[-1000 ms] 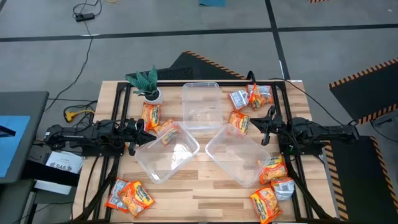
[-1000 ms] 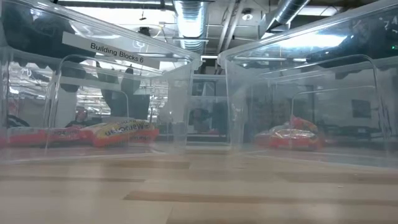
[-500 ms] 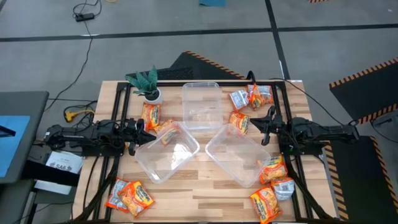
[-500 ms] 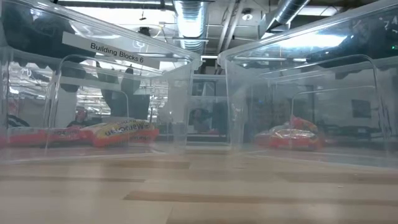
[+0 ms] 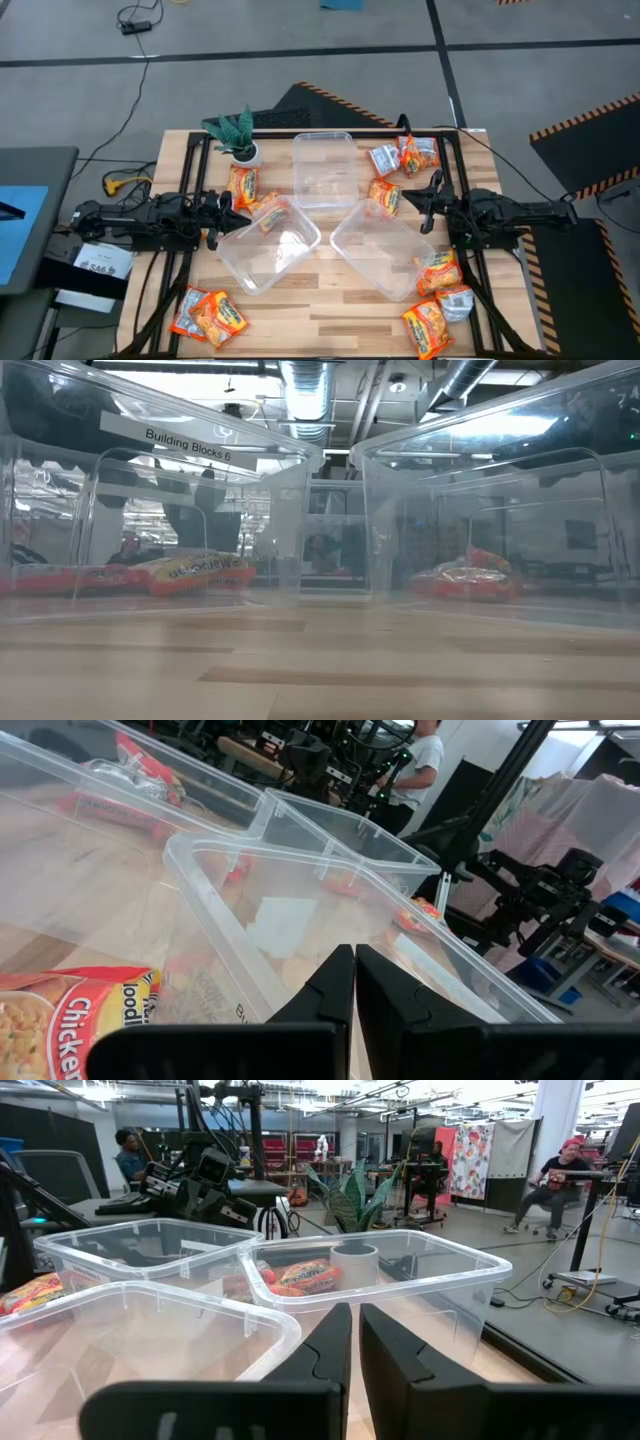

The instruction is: Sort Maruchan noodles

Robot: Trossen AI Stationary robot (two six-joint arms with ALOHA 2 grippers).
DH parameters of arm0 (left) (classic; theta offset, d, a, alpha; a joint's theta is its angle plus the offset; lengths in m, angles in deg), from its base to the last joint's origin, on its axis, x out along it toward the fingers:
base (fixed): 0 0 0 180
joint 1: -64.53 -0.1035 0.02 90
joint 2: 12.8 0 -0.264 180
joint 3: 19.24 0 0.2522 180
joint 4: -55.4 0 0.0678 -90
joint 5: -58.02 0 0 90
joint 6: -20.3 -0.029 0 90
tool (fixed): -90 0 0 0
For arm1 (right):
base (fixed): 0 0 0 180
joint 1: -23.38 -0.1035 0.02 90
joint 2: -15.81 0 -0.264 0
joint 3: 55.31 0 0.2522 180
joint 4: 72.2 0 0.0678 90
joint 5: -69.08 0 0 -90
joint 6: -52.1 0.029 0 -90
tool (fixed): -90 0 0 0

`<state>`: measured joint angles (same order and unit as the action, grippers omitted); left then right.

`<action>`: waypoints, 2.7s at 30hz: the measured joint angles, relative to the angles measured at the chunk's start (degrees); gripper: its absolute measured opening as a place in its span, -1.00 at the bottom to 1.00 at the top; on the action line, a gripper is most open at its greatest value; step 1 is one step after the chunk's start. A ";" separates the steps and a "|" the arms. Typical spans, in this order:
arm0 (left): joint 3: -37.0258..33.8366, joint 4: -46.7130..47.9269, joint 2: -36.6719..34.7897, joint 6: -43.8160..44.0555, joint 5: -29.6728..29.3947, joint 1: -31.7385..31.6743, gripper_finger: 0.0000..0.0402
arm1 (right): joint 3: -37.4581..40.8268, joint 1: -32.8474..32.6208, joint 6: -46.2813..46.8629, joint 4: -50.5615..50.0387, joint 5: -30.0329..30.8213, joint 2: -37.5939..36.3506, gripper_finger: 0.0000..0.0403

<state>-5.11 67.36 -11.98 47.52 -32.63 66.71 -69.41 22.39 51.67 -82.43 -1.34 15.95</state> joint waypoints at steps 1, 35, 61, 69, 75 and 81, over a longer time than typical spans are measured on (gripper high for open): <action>0.00 0.00 -0.02 0.02 0.00 0.00 -1.00 | 0.00 0.00 -0.02 0.02 0.00 0.02 -0.75; 0.01 -0.02 -0.02 0.01 -0.02 0.00 -1.00 | -12.62 7.40 21.68 17.70 13.62 22.63 -0.63; 0.00 -0.02 -0.02 0.01 -0.02 0.00 -1.00 | -29.51 40.92 51.62 -5.19 20.21 75.22 0.27; 0.00 -0.02 -0.02 0.00 -0.02 0.00 -1.00 | -29.55 40.92 51.60 -2.01 19.32 80.04 0.27; 0.00 -0.01 -0.02 0.00 -0.02 0.00 -1.00 | -29.64 42.19 51.60 -1.80 17.16 82.85 0.12; 0.00 -0.02 -0.02 0.01 -0.02 0.00 -1.00 | -29.64 42.49 48.26 -2.06 13.84 82.02 -0.82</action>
<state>-5.11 67.34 -12.00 47.53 -32.65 66.71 -99.05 64.88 99.94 -84.49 12.50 97.97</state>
